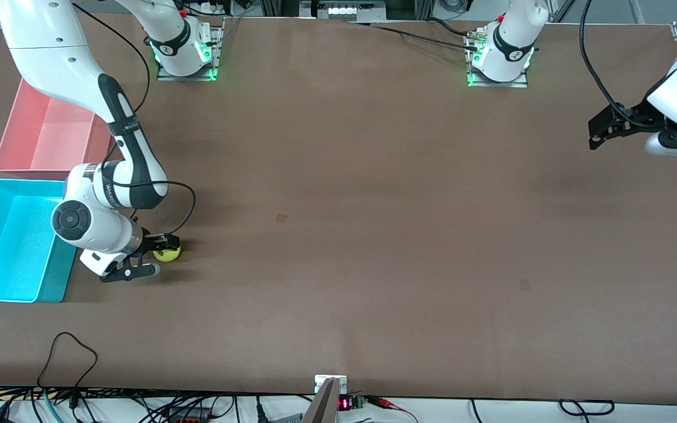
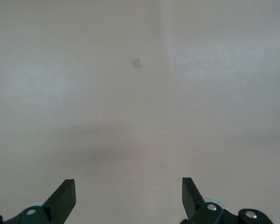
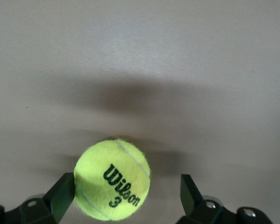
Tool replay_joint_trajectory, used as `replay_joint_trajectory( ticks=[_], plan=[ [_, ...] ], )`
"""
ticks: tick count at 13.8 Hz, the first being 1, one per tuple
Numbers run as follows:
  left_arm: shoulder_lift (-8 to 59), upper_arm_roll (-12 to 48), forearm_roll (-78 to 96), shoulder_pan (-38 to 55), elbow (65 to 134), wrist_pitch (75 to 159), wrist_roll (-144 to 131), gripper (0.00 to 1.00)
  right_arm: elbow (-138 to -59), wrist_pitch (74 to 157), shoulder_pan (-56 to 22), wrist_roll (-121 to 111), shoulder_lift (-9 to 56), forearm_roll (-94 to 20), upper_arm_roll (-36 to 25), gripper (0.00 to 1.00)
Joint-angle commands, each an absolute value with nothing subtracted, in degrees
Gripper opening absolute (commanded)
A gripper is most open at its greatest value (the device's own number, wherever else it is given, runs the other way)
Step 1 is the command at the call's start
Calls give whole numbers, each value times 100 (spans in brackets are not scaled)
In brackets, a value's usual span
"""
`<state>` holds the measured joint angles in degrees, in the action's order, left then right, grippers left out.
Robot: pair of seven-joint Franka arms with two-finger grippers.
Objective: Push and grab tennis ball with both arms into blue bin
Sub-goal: 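Hold the ball with the right gripper while the left gripper rises away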
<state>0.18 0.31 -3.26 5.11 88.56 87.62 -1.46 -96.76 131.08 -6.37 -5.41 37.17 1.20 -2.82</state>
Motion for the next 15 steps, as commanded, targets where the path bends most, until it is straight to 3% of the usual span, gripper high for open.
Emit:
replay_joint_trajectory(
  ticks=[1,9,15],
  plan=[
    [-176,44,-220,615,9044,8570,-212,100,-9606,13113,-589,-607,3797,185,-255,100],
    [-325,105,-17,597,9000,8104,53,100,-9633,13104,-606,-571,3955,141,-237,100],
    [52,158,-44,589,8912,8710,44,100,-9633,13104,-606,-554,3990,123,-237,100]
  ],
)
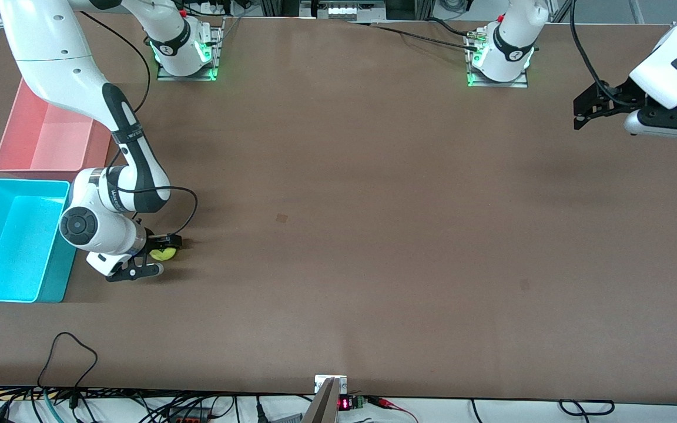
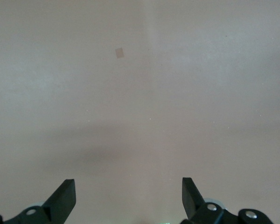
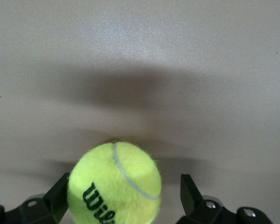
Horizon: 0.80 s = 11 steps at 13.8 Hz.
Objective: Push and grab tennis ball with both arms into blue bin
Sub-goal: 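Hold the ball with the right gripper while the left gripper rises away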
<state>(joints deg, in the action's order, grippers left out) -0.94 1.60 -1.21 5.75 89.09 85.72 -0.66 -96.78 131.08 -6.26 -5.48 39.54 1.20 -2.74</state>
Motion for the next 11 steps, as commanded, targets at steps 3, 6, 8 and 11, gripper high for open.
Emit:
replay_joint_trajectory(
  ticks=[3,6,8,11],
  plan=[
    [105,158,-18,624,8930,8666,-17,100,-9633,13104,-624,-536,4025,105,-237,100],
    [132,158,-26,624,8956,8666,-35,100,-9633,13105,-633,-536,4034,105,-229,97],
    [114,167,-61,633,8921,8649,-35,100,-9633,13104,-642,-536,4034,105,-229,84],
    [123,132,-88,572,8912,8386,-26,100,-9624,13104,-642,-554,4034,105,-229,52]
  ],
)
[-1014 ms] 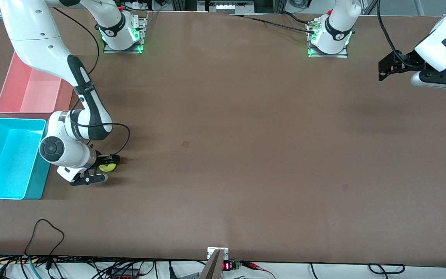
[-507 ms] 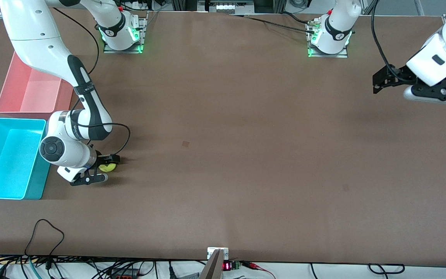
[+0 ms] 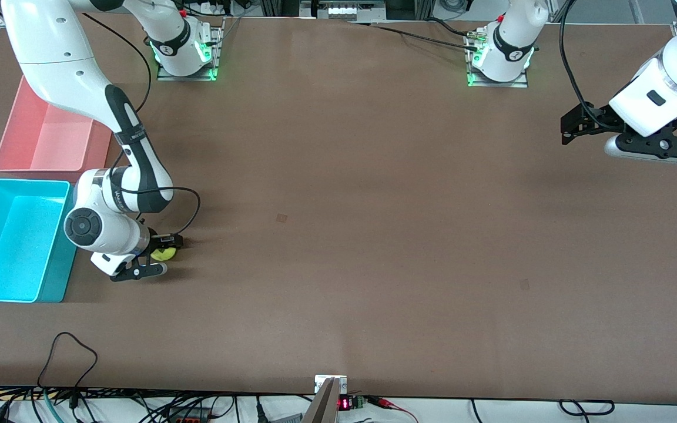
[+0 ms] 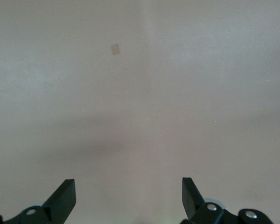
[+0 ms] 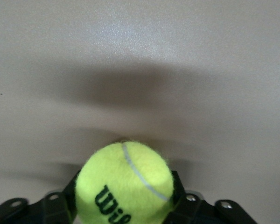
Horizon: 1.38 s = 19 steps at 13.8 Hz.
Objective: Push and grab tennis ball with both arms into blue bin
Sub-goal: 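Hold the ball with the right gripper while the left gripper rises away, then carry the ball with the right gripper over the cyan bin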
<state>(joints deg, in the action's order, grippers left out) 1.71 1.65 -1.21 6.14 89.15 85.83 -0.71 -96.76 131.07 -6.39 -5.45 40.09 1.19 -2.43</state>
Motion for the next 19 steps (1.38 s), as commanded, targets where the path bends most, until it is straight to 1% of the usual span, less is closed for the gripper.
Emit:
replay_joint_trajectory(
  ticks=[1,2,3,4,5,6,7,9,13,17,19],
  plan=[
    [80,132,-97,563,8921,8246,-26,100,-9624,13104,-650,-562,4034,105,-229,40],
    [105,149,-114,571,8903,8209,-18,100,-9615,13104,-650,-571,4034,105,-229,29],
    [97,167,-114,571,8903,8192,-18,100,-9607,13096,-650,-580,4025,114,-237,21],
    [97,176,-114,571,8903,8183,-18,100,-9580,13078,-650,-615,3973,106,-237,9],
    [97,176,-114,571,8903,8165,-18,100,-9563,13052,-633,-633,3860,123,-237,6],
    [97,184,-114,580,8903,8139,-18,100,-9563,13026,-607,-659,3710,193,-237,6],
    [97,185,-114,580,8903,8130,-18,100,-9562,12886,-554,-711,3518,193,-263,3],
    [97,185,-106,580,8903,8060,-26,100,-9562,12535,-291,-922,3148,185,-264,2],
    [97,185,-105,607,8912,8033,-26,100,-9562,11779,551,-1764,2576,220,-290,3],
    [79,185,-105,589,8921,7989,-35,100,-9554,11742,1361,-2731,2557,422,-360,3],
    [79,193,-105,598,8921,7989,-35,100,-9466,11760,1371,-3110,2724,404,-737,3]
  ],
)
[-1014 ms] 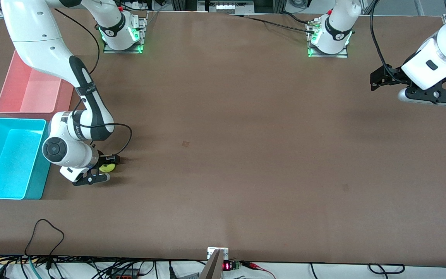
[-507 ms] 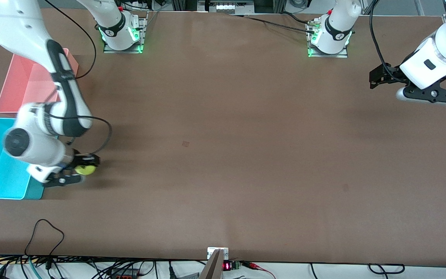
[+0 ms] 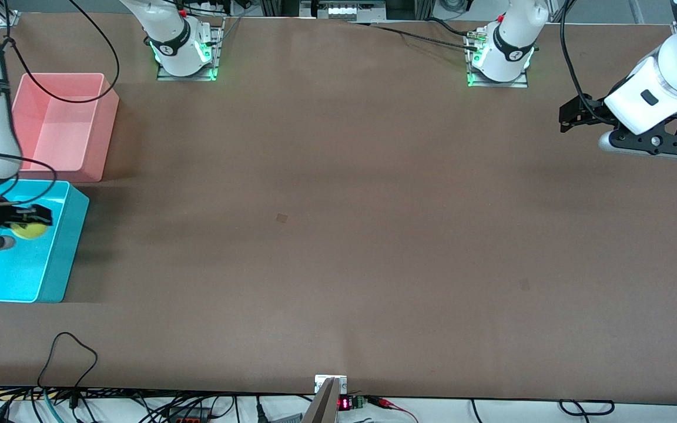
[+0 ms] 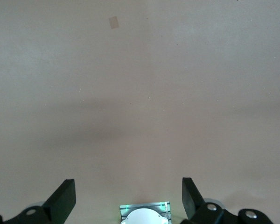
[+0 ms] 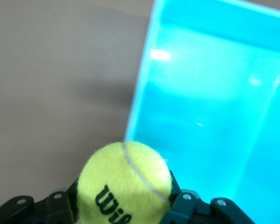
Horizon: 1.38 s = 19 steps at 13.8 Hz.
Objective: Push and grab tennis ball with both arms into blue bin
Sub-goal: 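Carry the ball with the right gripper over the cyan bin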
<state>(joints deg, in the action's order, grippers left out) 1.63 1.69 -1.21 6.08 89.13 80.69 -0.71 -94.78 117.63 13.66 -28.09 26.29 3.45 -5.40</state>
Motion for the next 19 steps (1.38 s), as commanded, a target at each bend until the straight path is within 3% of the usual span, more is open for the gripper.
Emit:
replay_joint_trajectory(
  ticks=[1,10,15,16,17,18,19],
  plan=[
    [79,193,-105,598,8921,7989,-35,100,-9475,11786,1388,-3242,2803,404,-860,4],
    [88,193,-105,589,8921,7980,-35,100,-9510,12463,1934,-3621,3761,334,-923,8],
    [88,193,-105,580,8921,7972,-35,100,-9501,12516,2021,-3586,4069,114,-923,18],
    [88,193,-105,580,8921,7972,-35,100,-9501,12516,2039,-3586,4087,106,-923,28],
    [88,193,-105,580,8921,7980,-35,100,-9501,12516,2039,-3586,4104,105,-923,47],
    [88,193,-105,589,8921,7980,-35,100,-9501,12516,2039,-3586,4104,114,-923,59],
    [88,193,-105,580,8921,7980,-35,100,-9501,12516,2039,-3586,4096,106,-923,79]
  ],
)
